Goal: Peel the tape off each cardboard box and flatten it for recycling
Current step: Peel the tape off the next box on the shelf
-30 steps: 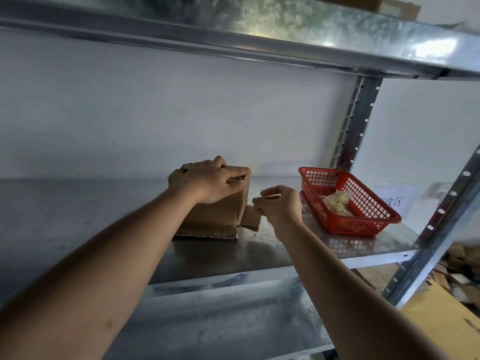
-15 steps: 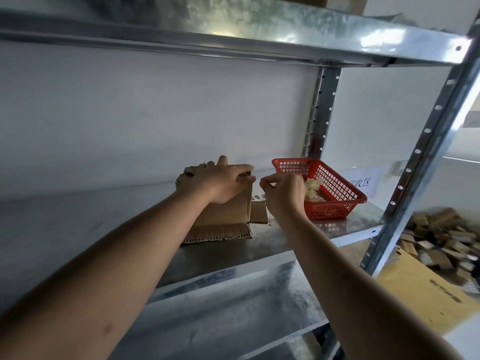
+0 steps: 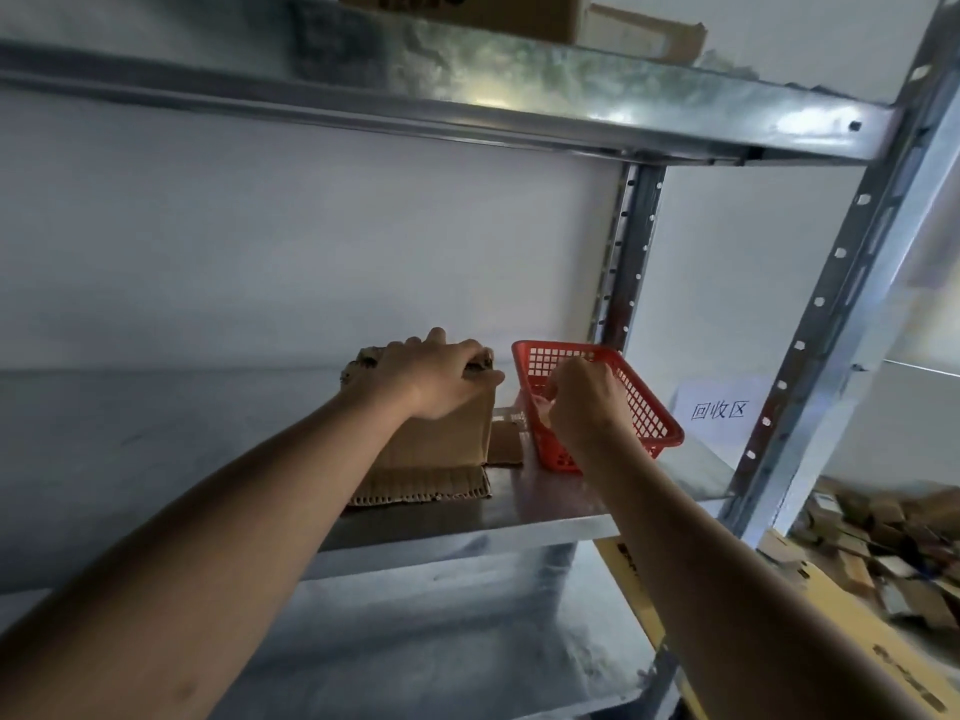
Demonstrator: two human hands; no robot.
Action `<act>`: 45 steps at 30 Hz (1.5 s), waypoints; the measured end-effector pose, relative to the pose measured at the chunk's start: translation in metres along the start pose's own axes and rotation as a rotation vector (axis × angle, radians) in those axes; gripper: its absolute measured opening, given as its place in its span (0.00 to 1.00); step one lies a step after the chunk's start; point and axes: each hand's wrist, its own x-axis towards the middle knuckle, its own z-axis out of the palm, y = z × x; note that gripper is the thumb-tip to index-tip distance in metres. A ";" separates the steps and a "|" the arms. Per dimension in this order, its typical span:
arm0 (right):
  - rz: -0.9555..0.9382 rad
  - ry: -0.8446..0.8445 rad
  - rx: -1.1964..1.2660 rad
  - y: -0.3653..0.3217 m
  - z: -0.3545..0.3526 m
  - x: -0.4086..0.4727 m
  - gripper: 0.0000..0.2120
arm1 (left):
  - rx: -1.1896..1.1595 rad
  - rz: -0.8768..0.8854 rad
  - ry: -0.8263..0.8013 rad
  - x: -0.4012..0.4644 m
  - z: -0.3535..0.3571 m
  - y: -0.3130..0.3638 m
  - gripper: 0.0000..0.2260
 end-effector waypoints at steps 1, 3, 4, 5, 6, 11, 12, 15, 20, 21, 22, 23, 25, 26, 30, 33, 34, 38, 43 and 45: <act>-0.024 -0.013 0.006 0.003 -0.001 0.001 0.10 | 0.001 -0.017 0.000 -0.001 0.000 0.001 0.32; -0.054 0.003 0.040 0.007 -0.002 0.003 0.06 | -0.009 -0.041 0.003 -0.003 0.000 0.002 0.33; -0.055 0.022 0.072 0.009 -0.003 0.005 0.04 | -0.016 -0.051 0.005 -0.005 0.001 0.003 0.33; -0.053 0.041 0.101 0.011 -0.004 0.006 0.03 | -0.020 -0.060 0.006 -0.006 0.001 0.003 0.33; -0.052 0.055 0.120 0.012 -0.005 0.007 0.04 | -0.023 -0.069 0.007 -0.007 0.001 0.003 0.33; -0.156 0.090 0.195 0.010 -0.007 0.007 0.08 | -0.079 -0.087 0.011 -0.016 0.000 0.002 0.35; -0.204 0.105 0.216 0.008 -0.007 0.007 0.09 | -0.092 -0.090 0.013 -0.019 -0.001 0.001 0.35; -0.381 0.096 0.324 -0.005 -0.003 0.008 0.11 | -0.085 -0.107 0.017 -0.029 -0.003 -0.004 0.35; -0.423 -0.137 0.344 -0.026 0.014 0.011 0.15 | -0.047 -0.114 0.025 -0.056 -0.014 -0.026 0.37; -0.412 -0.185 0.332 -0.028 0.017 0.012 0.15 | 0.007 -0.132 0.039 -0.062 -0.016 -0.033 0.37; -0.401 -0.227 0.331 -0.031 0.019 0.013 0.15 | 0.040 -0.155 0.049 -0.067 -0.016 -0.040 0.37; -0.392 -0.258 0.339 -0.033 0.020 0.013 0.15 | 0.041 -0.179 0.051 -0.072 -0.017 -0.047 0.36; -0.382 -0.276 0.360 -0.036 0.020 0.015 0.13 | -0.051 -0.218 0.042 -0.081 -0.016 -0.061 0.37; -0.383 -0.271 0.362 -0.038 0.020 0.016 0.12 | -0.120 -0.230 0.043 -0.085 -0.016 -0.067 0.37; -0.344 -0.293 0.409 -0.048 0.018 0.017 0.11 | -0.211 -0.216 0.122 -0.094 -0.013 -0.081 0.33; -0.304 -0.281 0.495 -0.052 0.017 0.016 0.09 | -0.239 -0.180 0.197 -0.096 -0.014 -0.086 0.29; -0.296 -0.254 0.528 -0.054 0.016 0.016 0.08 | -0.250 -0.160 0.226 -0.097 -0.014 -0.087 0.29; -0.248 -0.122 0.685 -0.060 0.008 0.015 0.11 | -0.265 -0.049 0.309 -0.101 -0.010 -0.091 0.28; -0.162 -0.149 0.752 -0.060 0.004 0.021 0.09 | -0.293 0.056 0.397 -0.108 -0.001 -0.095 0.23; -0.130 -0.269 0.657 -0.062 0.008 0.024 0.19 | -0.286 0.096 0.427 -0.114 0.002 -0.096 0.21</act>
